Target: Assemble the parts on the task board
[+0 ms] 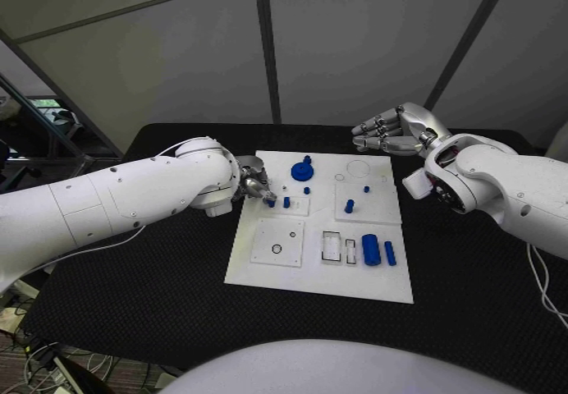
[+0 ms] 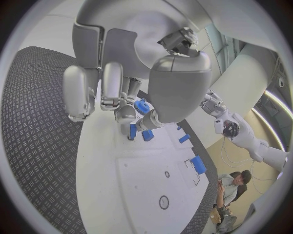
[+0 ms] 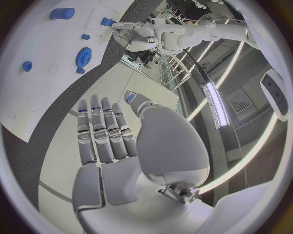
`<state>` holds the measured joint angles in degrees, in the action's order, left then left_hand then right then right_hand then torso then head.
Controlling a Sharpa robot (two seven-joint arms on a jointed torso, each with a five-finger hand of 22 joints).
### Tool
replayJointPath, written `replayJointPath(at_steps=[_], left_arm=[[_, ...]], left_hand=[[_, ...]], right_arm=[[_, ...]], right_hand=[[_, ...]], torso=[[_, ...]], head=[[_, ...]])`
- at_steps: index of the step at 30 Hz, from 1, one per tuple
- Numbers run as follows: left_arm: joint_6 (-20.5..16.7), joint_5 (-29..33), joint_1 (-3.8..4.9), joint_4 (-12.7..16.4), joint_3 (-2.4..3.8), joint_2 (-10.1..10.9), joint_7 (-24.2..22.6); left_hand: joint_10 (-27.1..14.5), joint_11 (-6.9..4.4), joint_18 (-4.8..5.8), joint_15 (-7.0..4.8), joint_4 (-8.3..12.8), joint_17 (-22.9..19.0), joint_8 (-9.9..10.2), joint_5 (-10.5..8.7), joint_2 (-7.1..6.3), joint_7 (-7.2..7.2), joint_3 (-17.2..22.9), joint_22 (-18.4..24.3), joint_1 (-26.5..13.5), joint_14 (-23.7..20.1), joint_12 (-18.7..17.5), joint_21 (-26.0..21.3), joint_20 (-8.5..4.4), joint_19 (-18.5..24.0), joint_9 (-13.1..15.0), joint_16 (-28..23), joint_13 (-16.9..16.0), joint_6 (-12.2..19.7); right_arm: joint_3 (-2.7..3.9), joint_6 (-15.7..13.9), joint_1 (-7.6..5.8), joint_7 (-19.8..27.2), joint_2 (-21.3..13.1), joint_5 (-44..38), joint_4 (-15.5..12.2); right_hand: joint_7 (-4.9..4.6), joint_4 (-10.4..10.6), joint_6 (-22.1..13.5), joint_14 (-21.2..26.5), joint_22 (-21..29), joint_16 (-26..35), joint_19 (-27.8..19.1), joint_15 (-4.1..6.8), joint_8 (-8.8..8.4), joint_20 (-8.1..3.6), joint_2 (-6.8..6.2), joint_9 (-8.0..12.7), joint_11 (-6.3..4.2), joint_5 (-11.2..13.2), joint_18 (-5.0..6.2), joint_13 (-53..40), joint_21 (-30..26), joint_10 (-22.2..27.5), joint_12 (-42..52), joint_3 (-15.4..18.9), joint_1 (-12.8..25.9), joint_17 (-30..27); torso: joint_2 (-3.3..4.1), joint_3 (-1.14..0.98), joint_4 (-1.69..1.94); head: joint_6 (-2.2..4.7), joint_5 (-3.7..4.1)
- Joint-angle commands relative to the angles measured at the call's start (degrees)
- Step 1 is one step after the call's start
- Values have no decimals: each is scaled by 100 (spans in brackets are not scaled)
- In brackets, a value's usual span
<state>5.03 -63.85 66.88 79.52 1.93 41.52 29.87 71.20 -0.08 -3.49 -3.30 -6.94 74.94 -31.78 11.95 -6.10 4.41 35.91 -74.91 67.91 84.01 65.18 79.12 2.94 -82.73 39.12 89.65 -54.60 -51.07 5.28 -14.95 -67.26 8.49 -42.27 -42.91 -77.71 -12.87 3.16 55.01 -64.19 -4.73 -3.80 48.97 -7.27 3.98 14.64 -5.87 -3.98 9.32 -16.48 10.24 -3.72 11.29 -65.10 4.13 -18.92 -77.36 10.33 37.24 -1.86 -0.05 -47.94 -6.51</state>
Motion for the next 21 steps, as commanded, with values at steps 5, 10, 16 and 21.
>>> replayJointPath(at_steps=[5, 10, 16, 21], left_arm=[[127, -121, -24, -2, -5, -41, 33], [153, -155, -27, 11, -6, -25, 39], [176, -193, -29, 6, -6, 1, 46], [191, -215, -30, 11, -6, 24, 52]], left_hand=[[37, -13, 12, -30, 769, 1506, -33, 15, 11, -23, 805, -141, -75, 599, 13, 14, -28, -9, 11, 35, 1, 0], [41, -16, 13, -33, 780, 1506, -45, 16, 3, -25, 828, -147, -91, 599, 15, 17, -30, -12, 17, 35, 0, -1], [51, -21, 15, -37, 802, 1506, -70, 17, -11, -31, 869, -158, -118, 599, 20, 24, -33, -18, 27, 35, -3, -4], [62, -26, 16, -41, 822, 1506, -94, 18, -26, -36, 910, -162, -145, 599, 27, 26, -37, -21, 37, 35, -11, -5]], right_arm=[[3, 44, -9, 18, 0, -16, -7], [3, 45, -9, 18, -5, -16, -6], [3, 48, -9, 18, -4, -16, -5], [3, 51, -9, 18, -6, -16, -4]], right_hand=[[-6, 8, 1, 33, 6, -9, 35, 11, 0, 9, 11, -6, -9, -34, 33, 4, -39, 48, 16, 26, 34, -6], [-6, 8, 1, 33, 6, -9, 35, 11, 0, 9, 11, -6, -9, -34, 33, 4, -39, 48, 16, 26, 34, -6], [-6, 8, 1, 33, 6, -9, 35, 11, 0, 9, 11, -6, -9, -34, 33, 4, -39, 48, 16, 26, 34, -6], [-6, 8, 1, 33, 6, -9, 35, 11, 0, 9, 11, -6, -9, -34, 33, 4, -39, 48, 16, 26, 34, -6]], torso=[[1, -1, -8], [-1, -2, 0], [-2, -1, 1], [0, 1, -7]], head=[[-7, 1], [-18, 11], [-18, 4], [-18, -1]])
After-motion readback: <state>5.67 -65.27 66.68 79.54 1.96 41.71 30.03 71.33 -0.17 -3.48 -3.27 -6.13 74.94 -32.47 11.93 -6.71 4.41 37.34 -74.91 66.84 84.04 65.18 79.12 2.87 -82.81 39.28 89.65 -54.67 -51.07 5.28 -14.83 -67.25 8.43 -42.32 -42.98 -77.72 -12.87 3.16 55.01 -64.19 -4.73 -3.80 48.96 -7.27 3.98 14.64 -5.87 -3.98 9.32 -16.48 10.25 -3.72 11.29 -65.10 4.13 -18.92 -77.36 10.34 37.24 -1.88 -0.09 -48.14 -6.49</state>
